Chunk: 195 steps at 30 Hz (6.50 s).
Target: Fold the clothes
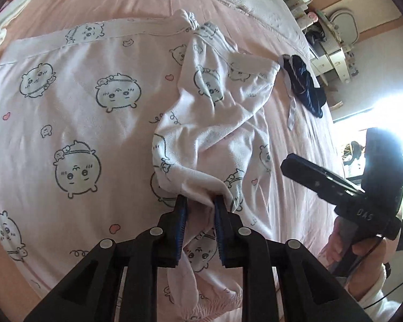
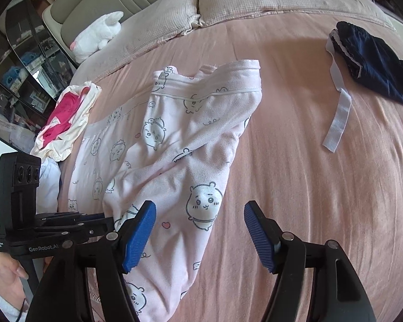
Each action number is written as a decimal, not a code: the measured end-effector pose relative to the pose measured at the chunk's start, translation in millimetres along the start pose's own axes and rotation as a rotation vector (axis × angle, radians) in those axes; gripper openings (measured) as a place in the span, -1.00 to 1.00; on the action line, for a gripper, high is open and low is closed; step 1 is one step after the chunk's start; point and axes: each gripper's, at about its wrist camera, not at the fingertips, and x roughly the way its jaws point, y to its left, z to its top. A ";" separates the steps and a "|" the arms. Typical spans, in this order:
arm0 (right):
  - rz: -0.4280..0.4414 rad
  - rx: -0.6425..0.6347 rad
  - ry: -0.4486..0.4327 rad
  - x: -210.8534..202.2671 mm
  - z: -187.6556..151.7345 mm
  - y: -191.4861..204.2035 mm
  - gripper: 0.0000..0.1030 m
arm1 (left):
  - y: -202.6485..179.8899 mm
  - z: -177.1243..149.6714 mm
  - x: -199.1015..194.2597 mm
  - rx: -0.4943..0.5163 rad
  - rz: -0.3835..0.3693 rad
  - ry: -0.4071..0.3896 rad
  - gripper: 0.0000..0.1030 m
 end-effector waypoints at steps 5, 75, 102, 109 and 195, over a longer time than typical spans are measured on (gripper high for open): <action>0.047 0.006 0.012 2.8 1.9 4.1 0.35 | 6.3 -0.6 -12.7 -0.046 -0.028 -0.040 0.60; 0.037 -0.590 -0.123 43.3 108.0 165.3 -0.67 | 109.3 45.9 -116.7 0.009 0.070 -0.212 -0.70; -0.012 -0.803 -0.140 108.4 119.5 195.4 -0.83 | 135.0 44.5 -78.3 -0.008 0.287 -0.357 -0.85; -0.023 -0.603 -0.197 97.8 130.5 173.5 0.22 | 154.3 53.7 -61.4 -0.022 0.363 -0.345 -0.83; -0.099 -0.155 0.014 18.7 -81.0 60.1 0.50 | 39.9 -73.0 -21.4 0.078 0.182 0.261 -0.03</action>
